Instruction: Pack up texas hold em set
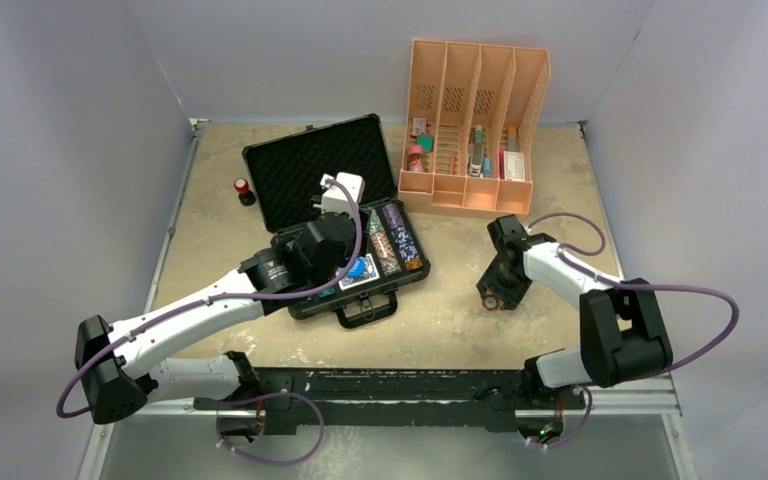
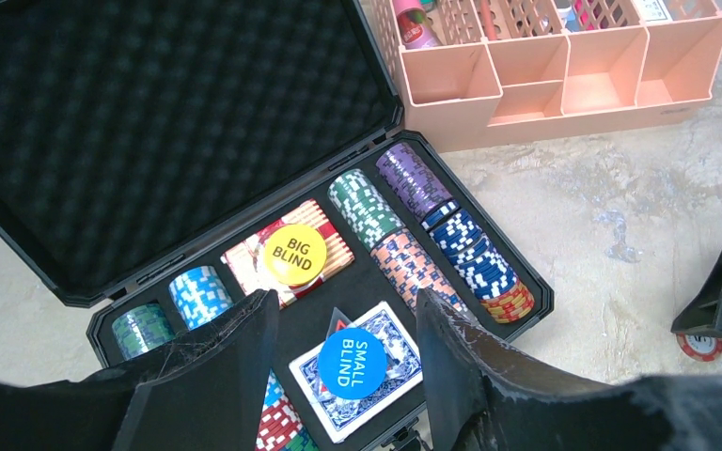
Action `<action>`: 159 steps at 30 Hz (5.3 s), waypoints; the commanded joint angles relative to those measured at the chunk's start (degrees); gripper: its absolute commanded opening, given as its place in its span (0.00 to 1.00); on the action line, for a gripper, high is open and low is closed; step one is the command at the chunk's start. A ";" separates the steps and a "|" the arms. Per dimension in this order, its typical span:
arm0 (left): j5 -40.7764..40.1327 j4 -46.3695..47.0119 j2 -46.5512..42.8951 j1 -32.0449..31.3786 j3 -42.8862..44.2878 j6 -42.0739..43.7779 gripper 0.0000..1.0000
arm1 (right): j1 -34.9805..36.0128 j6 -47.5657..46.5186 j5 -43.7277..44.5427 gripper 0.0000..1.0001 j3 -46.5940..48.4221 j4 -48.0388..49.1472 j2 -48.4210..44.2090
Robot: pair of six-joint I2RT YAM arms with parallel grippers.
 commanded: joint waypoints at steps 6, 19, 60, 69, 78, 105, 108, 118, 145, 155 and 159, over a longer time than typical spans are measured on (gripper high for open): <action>0.36 2.71 -1.27 0.06 -0.03 -0.96 0.55 | 0.39 -1.44 -3.29 0.42 -1.90 4.67 1.37; 18.80 14.26 5.88 0.15 -4.34 -12.20 0.68 | 0.36 -3.23 -8.59 0.41 5.72 2.02 -5.33; 37.28 41.90 25.70 -0.07 -9.91 -15.93 0.00 | -0.19 -12.22 -20.50 0.85 10.89 18.74 -12.69; 37.72 13.28 25.70 -0.06 1.44 2.38 0.00 | -8.11 -12.02 -27.92 0.79 3.79 34.01 -9.15; 34.07 4.23 30.83 -0.13 9.26 8.88 0.00 | -8.30 -11.84 -30.48 0.77 -3.01 36.88 -9.78; 25.05 -3.73 36.91 -0.05 18.23 15.62 0.00 | -8.30 -12.19 -32.50 0.75 -4.34 37.18 -8.95; 25.73 -3.32 37.55 -0.08 18.37 16.18 0.07 | -8.30 -12.28 -32.50 0.75 -4.25 37.22 -8.80; 24.79 -4.53 36.99 -0.09 19.84 16.17 0.32 | -8.30 -12.49 -32.52 0.75 -4.33 37.11 -8.70; 3.09 -11.60 35.73 20.24 37.88 23.60 0.65 | -8.30 -17.69 -33.54 0.74 -10.47 41.47 -14.05; -11.44 -12.69 45.70 26.42 48.46 34.43 0.60 | -8.30 -15.46 -33.71 0.73 -12.23 41.32 -17.91; -10.71 -12.23 47.75 29.35 50.99 37.10 0.56 | -8.30 -15.23 -33.83 0.73 -11.98 40.69 -18.56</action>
